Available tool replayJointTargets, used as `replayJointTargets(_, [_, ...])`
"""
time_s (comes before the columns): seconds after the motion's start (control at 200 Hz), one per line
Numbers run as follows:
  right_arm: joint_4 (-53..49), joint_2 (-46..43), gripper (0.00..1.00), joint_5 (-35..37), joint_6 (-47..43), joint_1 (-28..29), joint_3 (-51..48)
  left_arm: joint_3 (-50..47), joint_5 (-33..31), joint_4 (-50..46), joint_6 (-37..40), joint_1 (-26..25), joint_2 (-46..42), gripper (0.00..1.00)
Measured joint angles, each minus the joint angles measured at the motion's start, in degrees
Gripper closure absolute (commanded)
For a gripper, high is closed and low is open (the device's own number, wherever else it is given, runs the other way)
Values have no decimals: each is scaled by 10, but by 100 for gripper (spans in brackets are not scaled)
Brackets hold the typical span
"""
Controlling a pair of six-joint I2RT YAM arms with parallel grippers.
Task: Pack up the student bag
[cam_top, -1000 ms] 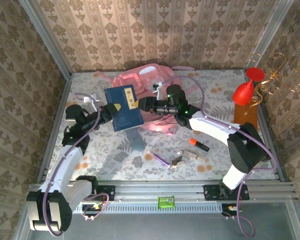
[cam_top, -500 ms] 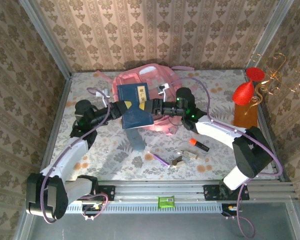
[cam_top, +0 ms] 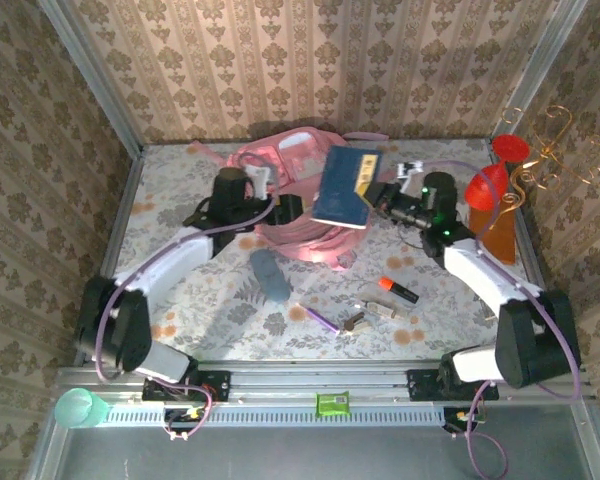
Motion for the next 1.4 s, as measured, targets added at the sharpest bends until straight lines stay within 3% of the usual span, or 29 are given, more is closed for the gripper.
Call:
replayJointTargets(0.21, [-103, -81, 100, 37, -57, -61, -14, 130, -127, -117, 179, -63, 156, 21])
replayJointTargets(0.47, [-135, -92, 100, 37, -67, -88, -62, 279, -240, -246, 325, -101, 295, 23])
replayJointTargets(0.615, [-137, -92, 100, 35, -67, -88, -69, 311, -273, -280, 357, -102, 326, 39])
replayJointTargets(0.76, [-136, -92, 100, 35, -67, -88, -69, 326, -284, -296, 376, -104, 332, 73])
replayJointTargets(0.82, [-136, -92, 100, 35, -67, -88, -69, 332, -281, -302, 379, -105, 332, 89])
replayJointTargets(0.99, [-142, -110, 99, 35, -65, -88, -87, 331, -268, -303, 386, -102, 318, 100])
replayJointTargets(1.13, [-147, -134, 98, 28, -51, -85, -106, 287, -211, -270, 353, -70, 242, 100])
replayJointTargets(1.255, [-149, -148, 98, 24, -42, -66, -108, 257, -102, -226, 280, 3, 158, 100])
replayJointTargets(1.4, [-141, -145, 98, 32, -18, -21, -108, 268, -11, -186, 203, 70, 140, 100])
